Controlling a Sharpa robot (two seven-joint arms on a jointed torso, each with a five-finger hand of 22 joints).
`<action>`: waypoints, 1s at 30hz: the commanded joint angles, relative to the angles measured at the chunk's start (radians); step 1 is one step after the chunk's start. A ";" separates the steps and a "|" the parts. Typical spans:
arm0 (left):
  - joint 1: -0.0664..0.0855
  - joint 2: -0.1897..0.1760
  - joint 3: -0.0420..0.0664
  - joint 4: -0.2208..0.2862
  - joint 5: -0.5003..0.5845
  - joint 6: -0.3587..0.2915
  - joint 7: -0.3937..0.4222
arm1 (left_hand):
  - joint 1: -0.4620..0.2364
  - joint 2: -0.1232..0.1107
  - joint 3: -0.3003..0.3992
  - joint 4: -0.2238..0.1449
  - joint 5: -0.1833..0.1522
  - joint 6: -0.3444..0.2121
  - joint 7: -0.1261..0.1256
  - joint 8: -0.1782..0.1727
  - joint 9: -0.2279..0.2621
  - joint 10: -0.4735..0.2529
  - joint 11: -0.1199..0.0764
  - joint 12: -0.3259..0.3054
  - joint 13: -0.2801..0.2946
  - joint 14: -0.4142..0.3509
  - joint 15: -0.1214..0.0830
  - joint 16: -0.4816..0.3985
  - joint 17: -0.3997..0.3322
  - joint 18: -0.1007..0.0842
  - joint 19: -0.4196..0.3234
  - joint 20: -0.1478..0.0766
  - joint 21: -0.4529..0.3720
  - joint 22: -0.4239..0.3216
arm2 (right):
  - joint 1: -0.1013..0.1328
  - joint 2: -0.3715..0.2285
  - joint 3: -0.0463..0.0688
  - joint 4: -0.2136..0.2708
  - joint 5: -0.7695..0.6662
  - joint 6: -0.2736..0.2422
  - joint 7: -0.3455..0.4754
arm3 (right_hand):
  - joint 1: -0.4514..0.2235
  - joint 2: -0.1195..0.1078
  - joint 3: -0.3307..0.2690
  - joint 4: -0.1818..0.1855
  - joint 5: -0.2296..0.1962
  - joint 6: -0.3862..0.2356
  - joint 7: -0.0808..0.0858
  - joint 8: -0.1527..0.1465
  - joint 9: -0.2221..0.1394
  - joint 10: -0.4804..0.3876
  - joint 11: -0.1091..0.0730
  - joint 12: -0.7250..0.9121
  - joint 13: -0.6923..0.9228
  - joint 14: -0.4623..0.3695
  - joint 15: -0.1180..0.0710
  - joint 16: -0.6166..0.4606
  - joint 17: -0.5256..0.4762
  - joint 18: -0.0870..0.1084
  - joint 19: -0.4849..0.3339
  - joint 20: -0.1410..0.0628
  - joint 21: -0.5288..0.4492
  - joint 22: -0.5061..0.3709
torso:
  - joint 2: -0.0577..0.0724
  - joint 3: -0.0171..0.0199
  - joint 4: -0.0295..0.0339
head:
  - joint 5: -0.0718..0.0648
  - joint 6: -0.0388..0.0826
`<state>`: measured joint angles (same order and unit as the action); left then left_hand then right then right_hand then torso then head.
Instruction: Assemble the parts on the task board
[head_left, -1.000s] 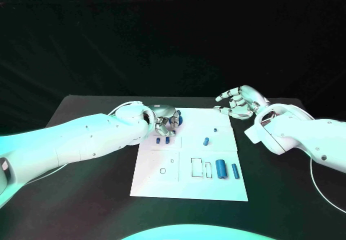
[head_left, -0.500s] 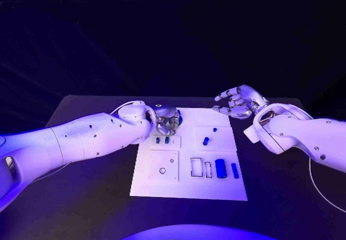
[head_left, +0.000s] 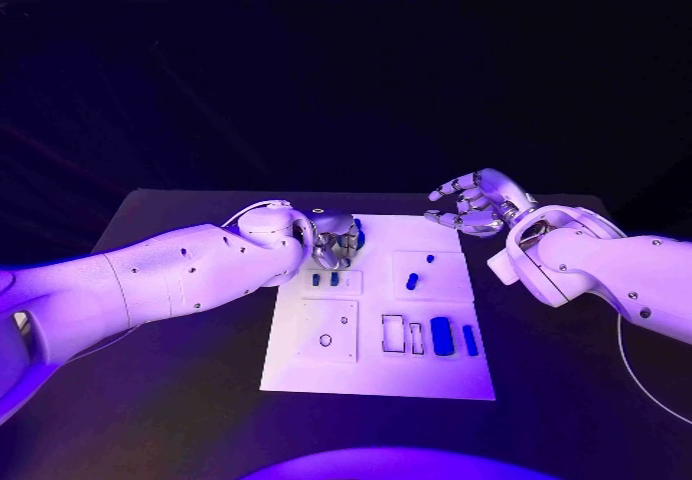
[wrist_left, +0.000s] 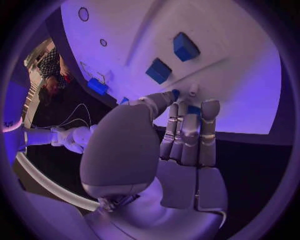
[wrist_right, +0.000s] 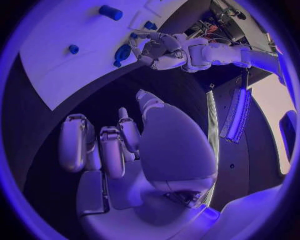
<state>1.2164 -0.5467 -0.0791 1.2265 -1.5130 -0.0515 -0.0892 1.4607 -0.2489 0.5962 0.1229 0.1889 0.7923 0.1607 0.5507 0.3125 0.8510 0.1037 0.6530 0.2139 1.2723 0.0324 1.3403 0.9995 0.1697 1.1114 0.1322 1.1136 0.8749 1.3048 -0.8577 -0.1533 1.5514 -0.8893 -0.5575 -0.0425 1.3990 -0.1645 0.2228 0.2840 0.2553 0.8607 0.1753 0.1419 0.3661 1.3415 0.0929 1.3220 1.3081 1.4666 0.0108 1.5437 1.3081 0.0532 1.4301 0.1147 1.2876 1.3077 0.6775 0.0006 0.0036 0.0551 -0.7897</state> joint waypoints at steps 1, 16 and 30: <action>-0.001 0.005 0.000 -0.002 0.001 0.021 0.006 | -0.010 -0.002 0.003 0.000 -0.007 0.007 0.001 -0.006 -0.001 0.008 0.000 -0.007 -0.002 0.009 0.001 0.007 0.002 -0.018 0.005 -0.001 0.005 0.003 | 0.000 0.001 0.000 0.001 -0.007 0.002 0.013 | -0.006 0.001 0.004 0.000 0.007 0.007 -0.001 0.002 -0.001 0.001 -0.005 -0.001 0.002 0.086 0.002 -0.004 0.192 0.013 -0.005 0.002 -0.004 0.079 | 0.001 -0.0003 -0.0004 | -0.001 0.000; -0.006 0.016 -0.002 -0.018 0.007 0.041 0.002 | -0.019 -0.005 0.003 -0.001 -0.007 0.003 0.003 -0.016 -0.006 0.005 0.002 -0.018 -0.008 0.011 0.003 0.012 0.002 -0.019 0.005 0.001 0.010 0.009 | 0.000 0.000 0.000 0.003 -0.007 0.001 0.013 | -0.006 0.001 0.004 0.000 0.007 0.007 -0.001 0.002 -0.001 0.001 -0.005 -0.001 0.002 0.086 0.002 -0.004 0.192 0.013 -0.005 0.002 -0.004 0.079 | 0.002 -0.0005 -0.0014 | -0.004 -0.002; -0.011 0.024 -0.005 -0.034 0.008 0.044 -0.002 | -0.003 0.025 0.024 -0.033 -0.007 0.040 -0.005 -0.025 -0.010 0.058 -0.011 -0.017 -0.012 0.060 -0.009 0.056 0.065 -0.033 0.056 -0.004 0.077 0.094 | 0.000 -0.002 0.000 0.005 -0.008 0.001 0.013 | -0.007 0.001 0.006 0.000 0.007 0.008 -0.002 0.002 -0.002 0.001 -0.005 -0.001 0.002 0.086 0.002 -0.004 0.193 0.013 -0.005 0.002 -0.004 0.079 | 0.000 0.0003 0.0007 | -0.007 -0.009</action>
<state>1.2127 -0.5238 -0.0792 1.1943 -1.5104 -0.0343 -0.0899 1.4575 -0.2310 0.6227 0.0957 0.1853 0.8264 0.1555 0.5295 0.3029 0.9036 0.0942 0.6314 0.1981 1.3284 0.0239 1.3933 1.0601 0.1537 1.1623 0.1280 1.1866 0.9638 1.3048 -0.8596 -0.1533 1.5542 -0.8893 -0.5579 -0.0421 1.3990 -0.1645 0.2227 0.2841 0.2553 0.8606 0.1753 0.1419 0.3652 1.3415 0.0929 1.3219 1.3078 1.4666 0.0108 1.5437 1.3078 0.0531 1.4302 0.1147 1.2876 1.3074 0.6782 0.0005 0.0032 0.0482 -0.7964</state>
